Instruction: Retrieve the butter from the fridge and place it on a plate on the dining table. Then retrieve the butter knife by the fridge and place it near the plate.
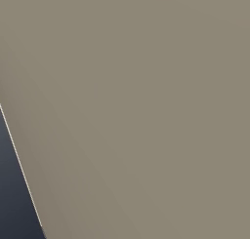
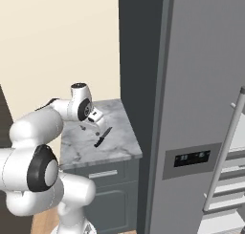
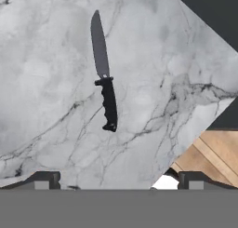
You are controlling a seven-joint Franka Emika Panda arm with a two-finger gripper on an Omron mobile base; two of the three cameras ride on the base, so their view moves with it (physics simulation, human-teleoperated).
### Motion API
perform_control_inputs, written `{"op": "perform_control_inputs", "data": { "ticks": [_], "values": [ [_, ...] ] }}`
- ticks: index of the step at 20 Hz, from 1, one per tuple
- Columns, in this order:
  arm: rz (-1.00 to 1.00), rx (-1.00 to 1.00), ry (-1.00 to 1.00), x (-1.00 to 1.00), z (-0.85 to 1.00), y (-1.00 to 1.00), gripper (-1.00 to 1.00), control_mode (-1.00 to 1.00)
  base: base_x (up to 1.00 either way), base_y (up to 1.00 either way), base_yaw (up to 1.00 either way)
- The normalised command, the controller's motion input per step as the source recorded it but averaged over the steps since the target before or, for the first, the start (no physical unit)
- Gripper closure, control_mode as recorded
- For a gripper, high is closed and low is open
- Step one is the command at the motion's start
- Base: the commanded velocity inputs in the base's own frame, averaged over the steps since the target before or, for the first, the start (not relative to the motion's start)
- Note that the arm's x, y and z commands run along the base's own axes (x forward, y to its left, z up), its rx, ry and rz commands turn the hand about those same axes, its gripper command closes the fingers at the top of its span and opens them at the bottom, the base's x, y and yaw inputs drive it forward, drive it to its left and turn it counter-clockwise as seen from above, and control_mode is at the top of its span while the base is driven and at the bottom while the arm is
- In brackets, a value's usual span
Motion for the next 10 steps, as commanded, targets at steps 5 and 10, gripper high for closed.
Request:
{"op": "perform_control_inputs", "data": {
  "ticks": [5,10],
  "values": [
    [0.00,0.00,0.00,0.11,-0.37,0.00,-1.00,-1.00,0.00,0.00,0.00],
    [0.00,0.00,0.00,0.24,-0.30,0.00,-1.00,-1.00,0.00,0.00,0.00]
  ]
}}
